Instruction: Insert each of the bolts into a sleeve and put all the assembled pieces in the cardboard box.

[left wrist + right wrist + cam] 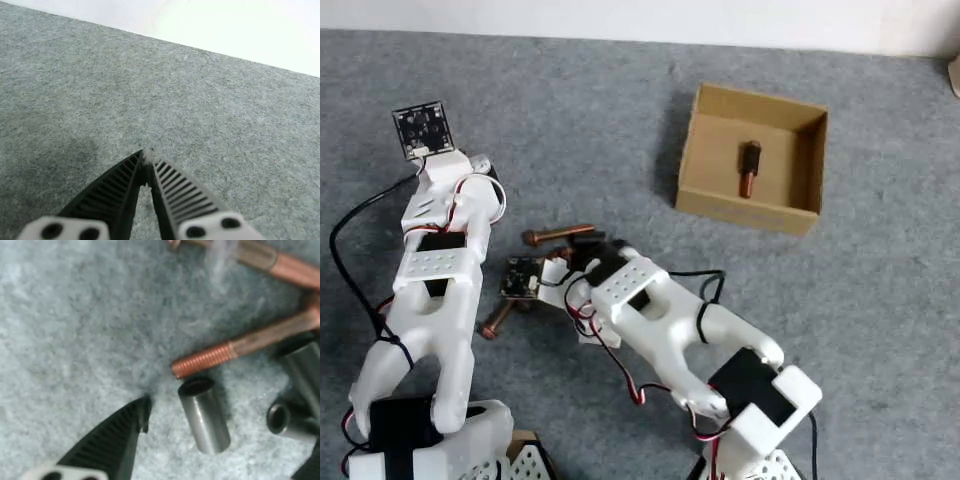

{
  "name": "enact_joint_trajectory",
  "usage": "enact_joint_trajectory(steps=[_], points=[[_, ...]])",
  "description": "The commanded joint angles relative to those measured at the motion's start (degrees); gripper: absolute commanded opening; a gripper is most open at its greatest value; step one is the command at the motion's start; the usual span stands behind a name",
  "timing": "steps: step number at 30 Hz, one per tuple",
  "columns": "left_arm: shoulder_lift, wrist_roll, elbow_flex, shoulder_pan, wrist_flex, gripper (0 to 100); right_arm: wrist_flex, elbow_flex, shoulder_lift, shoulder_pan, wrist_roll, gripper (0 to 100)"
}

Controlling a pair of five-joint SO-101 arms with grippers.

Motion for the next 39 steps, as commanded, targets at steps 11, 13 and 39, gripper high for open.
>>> enact_joint_trajectory(steps=[11, 13, 39], points=[[-0.66, -0.26, -2.95, -0.4, -0.97, 1, 2.77, -0.04, 1.45, 1.1, 5.71, 0.3], [-0.66, -0.26, -2.95, -0.4, -0.97, 1, 2.95, -0.04, 1.36, 1.1, 5.71, 0.5], [-0.66, -0.26, -2.95, -0.57, -1.05, 1, 3.56, -0.04, -8.22, 2.15, -4.48, 0.5]])
